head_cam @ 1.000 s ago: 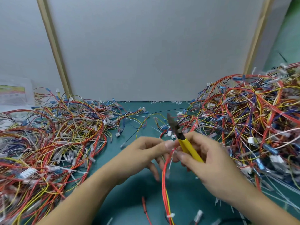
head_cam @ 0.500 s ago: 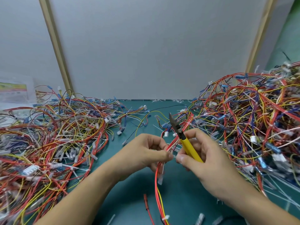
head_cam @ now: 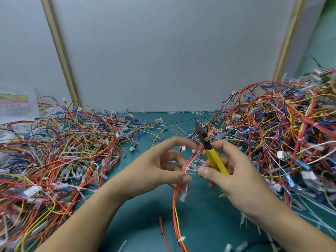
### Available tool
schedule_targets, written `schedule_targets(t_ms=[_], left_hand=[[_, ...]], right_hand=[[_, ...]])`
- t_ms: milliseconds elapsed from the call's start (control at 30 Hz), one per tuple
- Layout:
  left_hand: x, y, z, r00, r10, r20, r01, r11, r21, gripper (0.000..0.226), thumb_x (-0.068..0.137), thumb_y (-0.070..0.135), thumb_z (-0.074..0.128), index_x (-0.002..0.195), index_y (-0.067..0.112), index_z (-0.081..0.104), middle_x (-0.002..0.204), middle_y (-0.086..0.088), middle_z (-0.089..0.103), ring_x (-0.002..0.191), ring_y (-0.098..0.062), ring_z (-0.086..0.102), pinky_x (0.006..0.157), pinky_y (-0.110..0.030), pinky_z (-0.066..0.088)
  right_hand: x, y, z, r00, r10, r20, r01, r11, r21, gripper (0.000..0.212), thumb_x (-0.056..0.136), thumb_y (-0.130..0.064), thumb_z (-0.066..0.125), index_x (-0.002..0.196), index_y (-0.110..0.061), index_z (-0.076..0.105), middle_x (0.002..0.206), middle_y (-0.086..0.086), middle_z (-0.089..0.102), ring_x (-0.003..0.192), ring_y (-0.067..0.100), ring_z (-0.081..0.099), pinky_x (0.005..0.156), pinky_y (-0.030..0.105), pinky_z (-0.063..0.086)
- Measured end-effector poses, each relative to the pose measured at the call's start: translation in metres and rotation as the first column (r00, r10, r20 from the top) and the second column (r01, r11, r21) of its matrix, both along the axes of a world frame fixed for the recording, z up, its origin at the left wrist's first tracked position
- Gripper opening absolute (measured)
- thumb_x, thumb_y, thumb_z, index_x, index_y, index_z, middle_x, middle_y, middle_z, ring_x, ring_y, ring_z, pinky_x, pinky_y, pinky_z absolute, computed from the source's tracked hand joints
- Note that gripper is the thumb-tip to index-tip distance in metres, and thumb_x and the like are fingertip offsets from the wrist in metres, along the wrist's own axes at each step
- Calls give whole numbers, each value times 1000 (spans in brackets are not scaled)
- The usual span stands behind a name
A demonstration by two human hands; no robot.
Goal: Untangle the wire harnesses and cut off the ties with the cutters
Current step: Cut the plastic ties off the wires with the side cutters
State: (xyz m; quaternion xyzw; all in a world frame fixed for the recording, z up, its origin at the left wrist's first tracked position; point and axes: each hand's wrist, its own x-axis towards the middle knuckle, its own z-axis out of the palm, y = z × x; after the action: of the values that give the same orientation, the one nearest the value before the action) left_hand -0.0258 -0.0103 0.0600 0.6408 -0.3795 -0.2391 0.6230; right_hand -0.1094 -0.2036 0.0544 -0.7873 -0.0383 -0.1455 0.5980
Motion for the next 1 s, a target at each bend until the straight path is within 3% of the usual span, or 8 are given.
schedule_targets(t_ms=[100,233,300,400,467,600,767,1000], left_hand=[[2,-1,-1,991,72,110,-76,997,34,39,81,-4,75,117,12,71,78,-8,60,70,-21,64,72,-30,57],[5,0,0,953,222,208,-215,975,-55,54,74,6,80,126,20,69,76,-4,63,70,-18,61,77,-27,55],[7,2,1,935,268,230,-248,962,-113,58,74,7,80,129,24,66,76,-2,62,69,-18,61,78,-26,54],[10,4,1,938,284,199,-248,950,-188,59,79,1,76,132,25,64,77,-11,50,71,-22,54,76,-29,57],[10,5,1,953,261,155,-228,952,-203,55,80,3,74,129,26,66,80,-16,42,74,-23,48,76,-33,59],[12,7,-1,973,213,93,-196,967,-160,44,81,7,74,123,21,71,77,-3,45,74,-16,54,78,-34,59],[14,9,-2,936,291,197,-286,957,-54,52,76,20,81,126,24,69,72,3,57,71,-16,61,69,-28,57],[14,7,-3,942,293,164,-284,956,-76,67,75,11,81,138,19,57,70,-2,58,68,-18,63,74,-33,59]], right_hand=[[1,-1,1,999,-35,21,34,999,21,31,85,-9,75,105,-25,57,81,3,72,67,16,64,71,28,55],[-1,-7,10,978,-153,144,136,983,123,24,84,-34,74,103,-23,63,90,-3,74,82,11,70,74,16,53],[-6,-10,17,981,-103,163,82,988,130,28,85,-50,67,102,-26,68,92,0,74,82,15,70,76,20,55],[-9,-7,19,994,77,79,-85,991,102,32,86,-49,58,99,-24,73,87,11,71,80,35,64,78,37,58],[-9,-3,18,991,134,-4,-133,989,70,29,86,-44,55,94,-24,74,85,12,71,76,33,64,78,40,57],[-10,-1,19,983,121,-137,-111,991,77,39,86,-55,64,91,-17,75,83,12,72,70,25,65,75,41,59],[-11,-2,24,924,177,-339,-150,983,105,52,76,-52,55,96,-8,73,84,17,74,66,26,67,61,26,57],[-12,-1,21,869,209,-448,-193,978,82,52,80,-55,54,94,-8,71,83,18,75,65,31,69,58,32,54]])
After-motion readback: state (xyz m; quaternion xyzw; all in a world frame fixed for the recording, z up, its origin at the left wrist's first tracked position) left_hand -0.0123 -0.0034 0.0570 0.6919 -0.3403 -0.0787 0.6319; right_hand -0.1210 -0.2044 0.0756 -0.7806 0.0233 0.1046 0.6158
